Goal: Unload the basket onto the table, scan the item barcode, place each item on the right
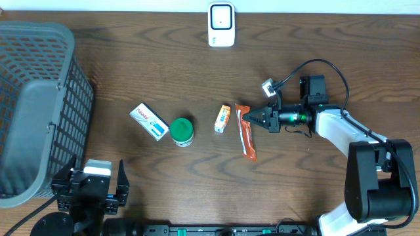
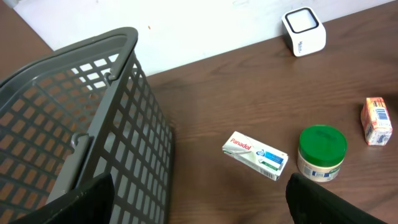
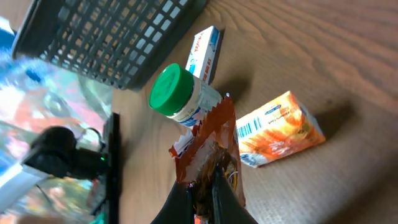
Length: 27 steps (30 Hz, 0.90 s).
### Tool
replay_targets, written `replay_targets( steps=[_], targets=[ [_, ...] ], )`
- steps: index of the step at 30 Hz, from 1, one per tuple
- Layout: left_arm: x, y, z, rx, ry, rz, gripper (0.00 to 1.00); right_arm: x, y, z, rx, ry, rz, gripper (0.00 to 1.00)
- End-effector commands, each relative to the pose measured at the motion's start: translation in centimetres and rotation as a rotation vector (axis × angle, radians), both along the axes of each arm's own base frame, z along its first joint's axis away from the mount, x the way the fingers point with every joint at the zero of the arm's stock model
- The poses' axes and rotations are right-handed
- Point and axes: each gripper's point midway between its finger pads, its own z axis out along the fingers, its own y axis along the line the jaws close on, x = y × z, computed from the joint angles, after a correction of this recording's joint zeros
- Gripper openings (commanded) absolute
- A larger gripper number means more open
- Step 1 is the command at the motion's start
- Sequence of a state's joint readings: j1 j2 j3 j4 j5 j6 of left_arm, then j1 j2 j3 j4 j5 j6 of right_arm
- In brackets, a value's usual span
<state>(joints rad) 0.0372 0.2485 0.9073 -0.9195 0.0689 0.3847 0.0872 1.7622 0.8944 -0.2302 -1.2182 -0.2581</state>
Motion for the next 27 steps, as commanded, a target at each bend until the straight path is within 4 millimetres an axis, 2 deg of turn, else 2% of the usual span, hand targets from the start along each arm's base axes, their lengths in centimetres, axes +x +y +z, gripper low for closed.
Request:
replay_targets(
  steps=[1, 9, 15, 16, 17, 18, 19, 20, 24, 27],
  targets=[
    [0.1, 0.0, -0.1, -0.012, 0.005, 0.003, 0.86, 0.1, -0.3, -0.5, -0.044, -0.123, 0.022, 0.01],
    [0.1, 0.0, -0.1, -0.012, 0.005, 0.003, 0.86, 1.9, -2.1, -3.7, -0.269, -0.183, -0.053, 0.01],
    [0.1, 0.0, -0.1, -0.012, 0.005, 0.003, 0.86, 2.8, -3.5, -5.1, -0.383, -0.186, -0.103, 0.01],
    [0.1, 0.0, -0.1, -0.012, 0.005, 0.003, 0.86, 3.1, -4.0, -5.5, -0.415, -0.179, -0.123, 0.07],
    [0.1, 0.0, -0.1, -0.012, 0.005, 0.003, 0.86, 3.3, -4.4, -5.8, -0.439, -0.164, -0.146, 0.22],
    [0.1, 0.0, -0.1, -0.012, 0.005, 0.003, 0.86, 3.6, -5.1, -6.3, -0.475, -0.136, -0.185, 0.49],
    [0.1, 0.0, -0.1, -0.012, 0.005, 0.003, 0.87, 3.9, -5.8, -6.7, -0.507, -0.110, -0.224, 0.66],
    [0.1, 0.0, -0.1, -0.012, 0.005, 0.003, 0.86, 4.3, -6.7, -7.1, -0.538, -0.072, -0.275, 0.99],
    [0.1, 0.0, -0.1, -0.012, 0.005, 0.003, 0.87, 4.6, -7.7, -7.2, -0.535, -0.021, -0.335, 0.99],
    [0.1, 0.0, -0.1, -0.012, 0.005, 0.003, 0.86, 4.6, -7.7, -7.0, -0.495, 0.050, -0.374, 0.99]
  ],
)
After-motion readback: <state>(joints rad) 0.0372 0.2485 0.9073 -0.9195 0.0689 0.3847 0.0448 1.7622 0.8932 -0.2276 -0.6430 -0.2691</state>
